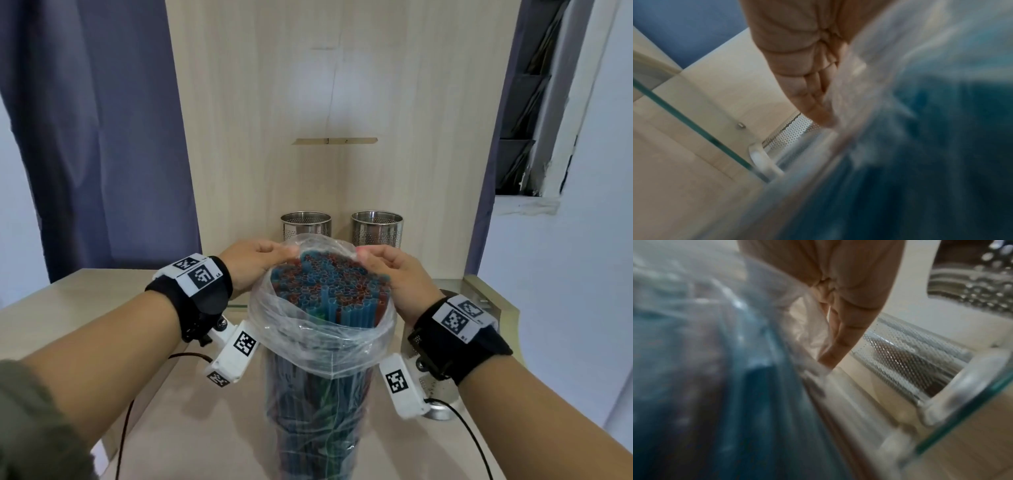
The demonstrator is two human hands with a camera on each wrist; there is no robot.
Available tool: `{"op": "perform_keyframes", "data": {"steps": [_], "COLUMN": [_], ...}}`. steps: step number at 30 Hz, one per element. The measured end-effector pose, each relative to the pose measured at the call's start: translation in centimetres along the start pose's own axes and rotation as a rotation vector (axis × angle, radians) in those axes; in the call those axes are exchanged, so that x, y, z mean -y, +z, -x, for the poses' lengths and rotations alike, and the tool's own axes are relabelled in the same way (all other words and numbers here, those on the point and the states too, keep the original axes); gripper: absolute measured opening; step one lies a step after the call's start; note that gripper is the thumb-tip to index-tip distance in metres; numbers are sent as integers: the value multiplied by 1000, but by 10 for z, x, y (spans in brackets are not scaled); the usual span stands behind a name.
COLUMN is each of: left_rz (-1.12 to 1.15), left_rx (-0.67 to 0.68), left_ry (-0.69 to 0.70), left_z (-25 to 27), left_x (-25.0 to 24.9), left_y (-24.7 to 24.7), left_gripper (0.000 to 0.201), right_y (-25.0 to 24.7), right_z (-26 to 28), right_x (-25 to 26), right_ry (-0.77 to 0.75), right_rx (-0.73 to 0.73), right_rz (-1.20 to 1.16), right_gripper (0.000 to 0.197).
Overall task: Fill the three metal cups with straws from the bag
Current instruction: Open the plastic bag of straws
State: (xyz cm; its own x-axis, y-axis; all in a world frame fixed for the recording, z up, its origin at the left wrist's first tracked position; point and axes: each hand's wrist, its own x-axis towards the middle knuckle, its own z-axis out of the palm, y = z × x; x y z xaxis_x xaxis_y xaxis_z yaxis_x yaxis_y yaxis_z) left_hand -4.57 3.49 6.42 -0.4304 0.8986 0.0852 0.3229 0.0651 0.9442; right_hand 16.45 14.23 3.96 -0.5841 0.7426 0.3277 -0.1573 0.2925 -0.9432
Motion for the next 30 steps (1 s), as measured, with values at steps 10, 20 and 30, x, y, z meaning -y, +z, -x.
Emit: {"op": "perform_keyframes", "data": {"steps": [10, 20, 30], "left_rz": [-9, -40, -281], "left_rx": [-227, 176, 222], "left_ry": [152, 374, 449], "left_z": [-4, 47, 65], "left_x": [18, 34, 62], "left_y": [8, 2, 12], "left_gripper": [12, 43, 119], "right_y": [-1, -12, -6], "right_z": [-15, 53, 49], "right_x": [-9, -24, -23], "right_ry": [55, -145, -73], "right_rx": [-121, 312, 433], "right_rz": [108, 227, 415], "right_gripper": [20, 145, 143]}}
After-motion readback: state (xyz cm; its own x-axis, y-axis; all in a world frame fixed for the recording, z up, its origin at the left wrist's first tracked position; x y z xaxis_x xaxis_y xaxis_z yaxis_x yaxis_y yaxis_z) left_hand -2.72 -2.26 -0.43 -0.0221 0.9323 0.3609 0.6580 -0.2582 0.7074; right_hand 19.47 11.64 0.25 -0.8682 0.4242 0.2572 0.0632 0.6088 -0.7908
